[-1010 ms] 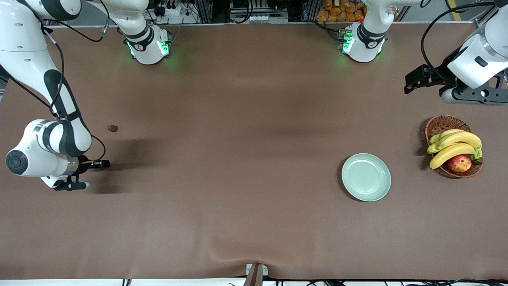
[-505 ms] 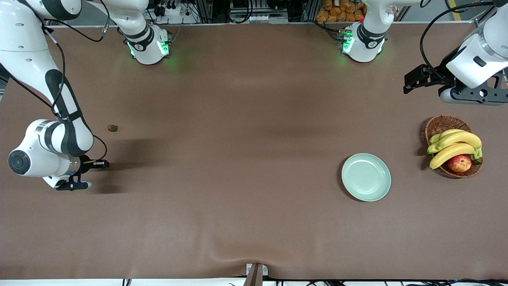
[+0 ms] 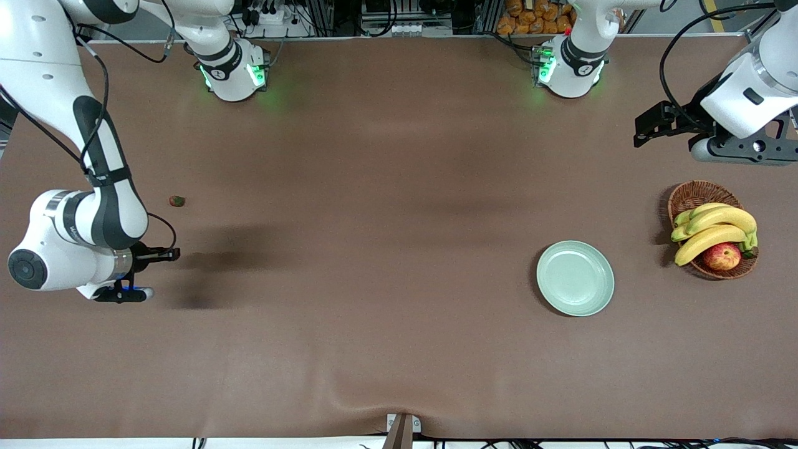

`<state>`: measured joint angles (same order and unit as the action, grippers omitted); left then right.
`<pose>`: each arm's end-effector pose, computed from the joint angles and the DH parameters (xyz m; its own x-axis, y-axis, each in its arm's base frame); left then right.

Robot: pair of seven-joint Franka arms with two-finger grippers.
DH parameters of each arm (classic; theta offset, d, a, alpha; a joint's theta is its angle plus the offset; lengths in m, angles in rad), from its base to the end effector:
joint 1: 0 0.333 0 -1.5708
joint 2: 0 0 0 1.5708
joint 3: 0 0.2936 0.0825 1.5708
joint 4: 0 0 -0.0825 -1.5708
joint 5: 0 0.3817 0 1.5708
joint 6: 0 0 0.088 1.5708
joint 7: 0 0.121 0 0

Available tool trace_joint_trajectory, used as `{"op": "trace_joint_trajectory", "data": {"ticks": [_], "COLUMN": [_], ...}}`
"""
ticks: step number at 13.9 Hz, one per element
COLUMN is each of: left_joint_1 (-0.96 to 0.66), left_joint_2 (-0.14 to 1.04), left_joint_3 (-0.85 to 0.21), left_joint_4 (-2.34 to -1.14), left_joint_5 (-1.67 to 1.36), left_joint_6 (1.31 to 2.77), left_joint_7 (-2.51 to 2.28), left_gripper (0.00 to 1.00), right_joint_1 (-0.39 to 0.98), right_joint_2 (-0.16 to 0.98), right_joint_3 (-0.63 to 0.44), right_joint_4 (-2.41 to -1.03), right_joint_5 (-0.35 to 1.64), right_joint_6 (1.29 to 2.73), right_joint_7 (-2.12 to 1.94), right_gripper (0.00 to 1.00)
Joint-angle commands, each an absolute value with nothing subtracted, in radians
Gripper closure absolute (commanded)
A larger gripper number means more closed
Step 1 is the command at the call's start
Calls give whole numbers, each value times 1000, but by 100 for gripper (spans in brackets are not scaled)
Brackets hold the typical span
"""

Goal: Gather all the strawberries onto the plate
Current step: 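Grasp the strawberry with the right gripper and lift it, then carry the strawberry to mid-table and release it with the right gripper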

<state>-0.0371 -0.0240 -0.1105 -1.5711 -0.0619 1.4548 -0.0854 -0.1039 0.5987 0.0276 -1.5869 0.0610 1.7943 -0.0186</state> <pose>0.5245 -0.0868 0.5916 0.9929 -0.0685 -0.0968 -0.0638 -0.9967 0.0511 0.6269 -0.0433 0.2312 0.9226 -0.0640 -0.3804 -0.0987 -0.9925 -0.0724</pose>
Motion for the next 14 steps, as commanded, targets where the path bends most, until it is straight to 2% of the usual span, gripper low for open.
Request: {"op": "trace_joint_trajectory", "data": {"ticks": [1,8,14], "left_joint_1": [-41,-41,-41], "left_joint_2": [-15,-15,-15], "left_joint_3": [-110,-110,-110], "left_joint_4": [-1548,-1548,-1548], "left_joint_5": [-64,-64,-64], "left_joint_6": [1443,1443,1443], "left_joint_7": [-94,-94,-94], "left_gripper": [0,0,0], "right_joint_1": [-42,164,428], "right_joint_2": [583,586,640], "right_joint_3": [26,25,25], "right_joint_4": [-1534,-1491,-1503], "right_joint_5": [156,509,564], "right_joint_6": [1686,1706,1997], "right_joint_7": [141,549,914], "right_gripper": [100,100,100]}}
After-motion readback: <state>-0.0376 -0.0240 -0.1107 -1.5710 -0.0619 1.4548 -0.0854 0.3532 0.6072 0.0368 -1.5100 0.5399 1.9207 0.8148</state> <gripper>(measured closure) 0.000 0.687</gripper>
